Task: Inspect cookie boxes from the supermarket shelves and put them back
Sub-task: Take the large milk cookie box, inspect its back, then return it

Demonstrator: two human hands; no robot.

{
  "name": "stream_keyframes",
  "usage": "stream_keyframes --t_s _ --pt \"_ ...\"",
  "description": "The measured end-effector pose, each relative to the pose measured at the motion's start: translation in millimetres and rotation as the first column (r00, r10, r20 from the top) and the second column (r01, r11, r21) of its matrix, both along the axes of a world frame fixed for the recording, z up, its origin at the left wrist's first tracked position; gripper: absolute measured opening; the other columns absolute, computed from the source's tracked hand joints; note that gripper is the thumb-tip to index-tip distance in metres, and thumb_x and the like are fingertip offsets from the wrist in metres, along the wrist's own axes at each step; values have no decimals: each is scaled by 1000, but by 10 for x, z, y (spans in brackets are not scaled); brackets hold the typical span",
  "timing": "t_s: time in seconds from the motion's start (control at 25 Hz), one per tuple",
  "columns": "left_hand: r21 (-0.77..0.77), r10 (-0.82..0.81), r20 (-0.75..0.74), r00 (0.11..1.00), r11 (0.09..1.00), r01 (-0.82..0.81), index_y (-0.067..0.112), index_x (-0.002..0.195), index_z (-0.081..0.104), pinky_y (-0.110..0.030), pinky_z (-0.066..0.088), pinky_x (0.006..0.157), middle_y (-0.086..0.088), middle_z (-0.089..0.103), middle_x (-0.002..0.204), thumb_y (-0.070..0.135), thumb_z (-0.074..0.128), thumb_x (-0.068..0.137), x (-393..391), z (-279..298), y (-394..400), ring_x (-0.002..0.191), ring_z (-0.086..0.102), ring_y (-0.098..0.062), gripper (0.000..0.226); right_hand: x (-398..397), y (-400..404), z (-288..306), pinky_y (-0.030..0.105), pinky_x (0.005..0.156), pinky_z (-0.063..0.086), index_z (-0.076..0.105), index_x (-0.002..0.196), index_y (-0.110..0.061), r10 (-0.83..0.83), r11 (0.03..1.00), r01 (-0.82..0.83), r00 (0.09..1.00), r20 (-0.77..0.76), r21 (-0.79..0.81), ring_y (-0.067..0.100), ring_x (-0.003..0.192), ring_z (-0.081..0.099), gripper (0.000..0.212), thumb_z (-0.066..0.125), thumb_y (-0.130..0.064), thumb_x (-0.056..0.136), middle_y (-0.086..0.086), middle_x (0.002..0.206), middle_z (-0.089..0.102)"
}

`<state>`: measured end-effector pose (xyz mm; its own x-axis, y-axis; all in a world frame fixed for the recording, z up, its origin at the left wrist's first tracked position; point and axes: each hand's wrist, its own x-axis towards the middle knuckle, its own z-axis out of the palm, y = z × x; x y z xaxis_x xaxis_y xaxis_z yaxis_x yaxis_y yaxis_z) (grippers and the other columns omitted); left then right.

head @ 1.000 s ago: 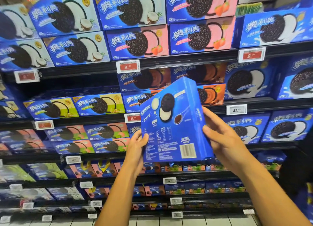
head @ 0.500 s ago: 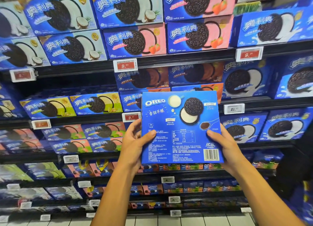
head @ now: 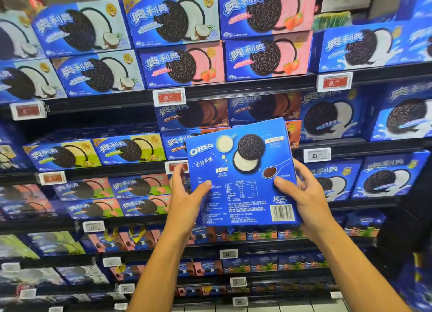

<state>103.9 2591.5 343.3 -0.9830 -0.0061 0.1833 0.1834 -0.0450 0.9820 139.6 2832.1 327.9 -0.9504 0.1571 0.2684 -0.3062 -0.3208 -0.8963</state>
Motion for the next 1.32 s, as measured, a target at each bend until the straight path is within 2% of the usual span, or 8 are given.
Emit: stream_keyframes --t_s 0.16,0.32,0.4,0.52,0.72,0.88,1.04,1.32 --pt "-38 -207 27 978 977 208 48 142 32 -24 33 108 25 35 146 61 68 78 217 178 333 137 34 3 75 -17 -216 116 35 80 61 61 124 -25 -146 979 157 986 -82 134 23 105 72 57 87 -24 73 1 116 75" --pt "49 -310 53 949 950 307 37 156 18 -41 10 124 21 13 162 85 46 69 249 246 572 149 7 1 103 6 -335 161 19 84 54 58 125 -39 -103 952 138 985 -139 275 8 109 69 57 84 -30 75 -13 120 72" --pt "171 -307 8 952 938 301 25 152 34 -37 27 119 6 36 158 78 45 84 201 237 596 146 30 -9 87 25 -386 200 11 91 47 52 131 -48 -28 920 69 993 -112 386 -4 120 59 50 69 -47 84 -27 129 63" --pt "280 -279 28 960 924 261 16 138 52 -32 54 83 -10 63 134 57 41 86 159 220 589 109 63 -17 67 15 -450 245 11 101 42 49 139 -46 91 898 -57 994 -56 436 -10 129 49 45 39 -58 96 -33 136 55" --pt "482 -335 116 935 842 242 11 134 59 -58 49 99 -21 65 128 46 62 82 37 17 441 115 62 -40 62 28 -433 137 34 117 34 52 136 -54 245 856 -255 966 81 449 -7 136 42 62 31 -83 86 -27 145 50" --pt "575 -435 45 899 748 332 24 108 77 -41 60 77 -6 74 115 55 72 74 -42 -59 169 101 72 -26 46 -74 -265 42 24 111 39 53 139 -43 107 883 -106 994 23 457 -11 129 47 53 33 -67 97 -28 138 56" --pt "617 -475 -44 879 679 398 23 113 76 -45 59 82 -6 72 119 58 86 57 -75 -102 2 104 70 -29 67 -267 -19 18 28 112 35 44 146 -31 -242 847 211 970 -1 488 0 131 45 43 39 -43 105 -14 148 47" --pt "642 -490 -175 854 601 477 21 97 81 -37 61 73 1 77 101 53 89 53 -101 -64 9 88 75 -20 55 -176 69 100 32 76 60 71 115 -41 63 985 -83 989 134 151 16 106 71 32 54 -57 92 -5 121 73"
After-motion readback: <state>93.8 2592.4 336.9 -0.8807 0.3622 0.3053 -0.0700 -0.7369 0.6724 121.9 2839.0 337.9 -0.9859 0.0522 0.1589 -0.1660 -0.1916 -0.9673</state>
